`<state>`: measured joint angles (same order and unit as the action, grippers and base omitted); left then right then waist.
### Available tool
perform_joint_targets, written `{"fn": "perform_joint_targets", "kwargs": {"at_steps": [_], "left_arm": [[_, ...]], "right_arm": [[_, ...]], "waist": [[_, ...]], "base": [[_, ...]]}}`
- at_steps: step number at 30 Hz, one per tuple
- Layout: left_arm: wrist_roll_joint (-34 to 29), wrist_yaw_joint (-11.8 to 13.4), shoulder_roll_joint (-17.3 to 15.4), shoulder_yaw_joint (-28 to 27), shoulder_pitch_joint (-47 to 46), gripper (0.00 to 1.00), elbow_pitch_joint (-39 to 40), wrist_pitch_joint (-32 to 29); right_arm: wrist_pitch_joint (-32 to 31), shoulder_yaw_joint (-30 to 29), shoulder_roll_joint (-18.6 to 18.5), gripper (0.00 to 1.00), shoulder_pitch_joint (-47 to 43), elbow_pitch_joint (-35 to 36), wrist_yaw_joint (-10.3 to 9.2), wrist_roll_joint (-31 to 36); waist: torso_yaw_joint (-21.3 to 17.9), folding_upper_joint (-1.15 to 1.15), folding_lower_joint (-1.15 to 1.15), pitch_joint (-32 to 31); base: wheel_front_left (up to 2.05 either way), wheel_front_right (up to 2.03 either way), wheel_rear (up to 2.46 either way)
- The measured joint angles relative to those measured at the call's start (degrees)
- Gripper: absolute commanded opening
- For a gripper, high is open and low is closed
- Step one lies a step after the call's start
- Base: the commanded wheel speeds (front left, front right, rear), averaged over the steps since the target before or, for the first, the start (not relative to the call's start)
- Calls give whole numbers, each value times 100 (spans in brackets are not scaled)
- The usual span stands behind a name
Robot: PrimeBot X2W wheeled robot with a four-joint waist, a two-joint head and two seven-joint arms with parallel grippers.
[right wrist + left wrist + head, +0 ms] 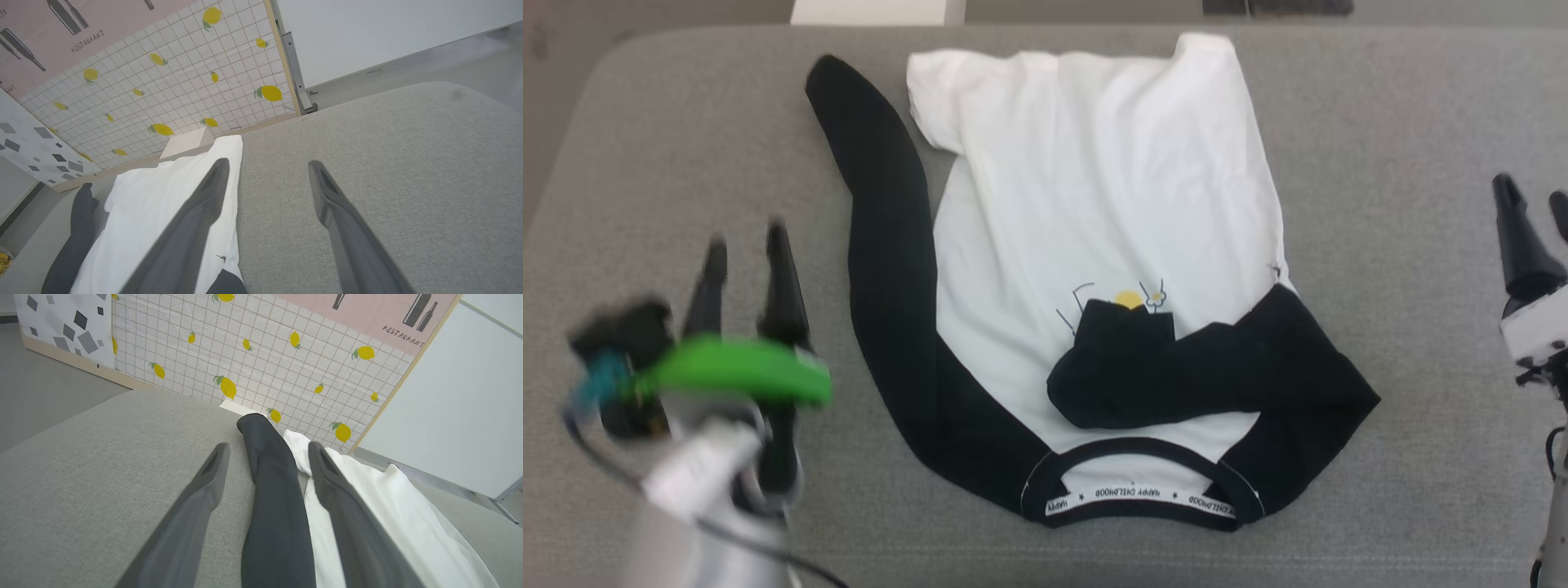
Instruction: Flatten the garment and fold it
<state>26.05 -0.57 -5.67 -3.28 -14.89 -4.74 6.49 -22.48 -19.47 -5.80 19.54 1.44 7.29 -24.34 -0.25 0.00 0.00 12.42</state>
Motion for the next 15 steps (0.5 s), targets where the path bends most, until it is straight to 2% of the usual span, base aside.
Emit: {"fn": "perform_joint_targets", "kwargs": {"at_steps": [8, 15], "left_arm": [[189, -57, -790, 24, -2486, 100, -1220, -1675], [143, 122, -1377, 198, -4393, 100, -1922, -3034]], "right_arm": [[-105, -66, 100, 100, 517, 354, 0, -24], [-80, 209, 154, 100, 872, 526, 0, -96]], "waist": [[-64, 0, 1, 750], [-205, 0, 1, 1582]], "base": [[0, 0, 0], [0, 0, 0]]}}
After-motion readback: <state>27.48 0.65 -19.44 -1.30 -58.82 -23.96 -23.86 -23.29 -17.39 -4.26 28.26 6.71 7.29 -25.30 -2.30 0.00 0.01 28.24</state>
